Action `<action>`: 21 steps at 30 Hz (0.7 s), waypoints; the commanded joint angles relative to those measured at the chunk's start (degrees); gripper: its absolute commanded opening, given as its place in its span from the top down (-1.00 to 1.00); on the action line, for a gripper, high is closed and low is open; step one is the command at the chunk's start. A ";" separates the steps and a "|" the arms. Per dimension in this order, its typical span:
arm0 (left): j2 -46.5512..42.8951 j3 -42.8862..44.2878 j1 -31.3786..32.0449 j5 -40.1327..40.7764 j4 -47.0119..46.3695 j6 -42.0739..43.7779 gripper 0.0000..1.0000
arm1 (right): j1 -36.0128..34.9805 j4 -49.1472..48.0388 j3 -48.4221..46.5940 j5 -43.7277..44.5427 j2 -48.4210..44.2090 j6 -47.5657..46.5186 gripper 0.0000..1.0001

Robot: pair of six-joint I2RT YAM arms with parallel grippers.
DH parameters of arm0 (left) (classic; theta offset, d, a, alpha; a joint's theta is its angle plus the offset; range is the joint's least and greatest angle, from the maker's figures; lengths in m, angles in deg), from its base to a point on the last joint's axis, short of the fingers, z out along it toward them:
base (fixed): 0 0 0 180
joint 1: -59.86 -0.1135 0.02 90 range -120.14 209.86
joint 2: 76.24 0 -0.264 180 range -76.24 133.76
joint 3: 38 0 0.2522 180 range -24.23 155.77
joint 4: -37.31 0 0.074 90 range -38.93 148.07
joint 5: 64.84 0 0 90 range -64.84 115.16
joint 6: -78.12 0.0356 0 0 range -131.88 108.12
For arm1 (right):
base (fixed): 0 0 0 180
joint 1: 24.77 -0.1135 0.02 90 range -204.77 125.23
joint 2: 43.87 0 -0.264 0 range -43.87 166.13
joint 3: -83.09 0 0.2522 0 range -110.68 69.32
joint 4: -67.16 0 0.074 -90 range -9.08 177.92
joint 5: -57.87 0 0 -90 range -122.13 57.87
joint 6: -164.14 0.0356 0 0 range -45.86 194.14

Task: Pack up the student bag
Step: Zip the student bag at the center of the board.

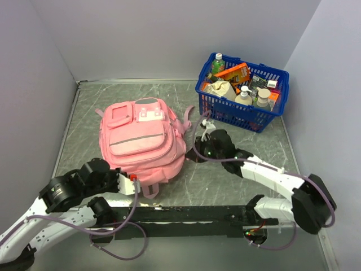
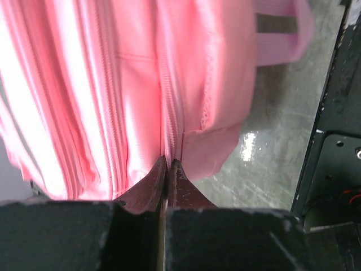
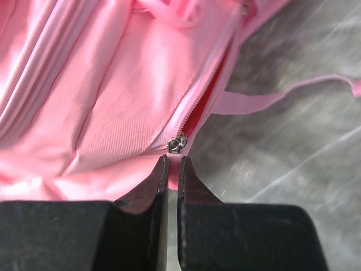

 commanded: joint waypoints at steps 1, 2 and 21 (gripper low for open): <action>-3.62 0.42 -0.30 16.08 8.07 -4.03 0.98 | -1.10 1.85 7.02 15.37 -5.85 0.64 1.00; -3.36 0.16 -0.39 17.24 6.50 -5.87 0.98 | -2.68 1.68 7.90 14.41 -6.38 1.00 1.00; -9.67 1.65 0.14 16.64 14.83 -4.57 0.98 | 9.43 3.70 -22.32 10.62 24.64 -5.94 0.96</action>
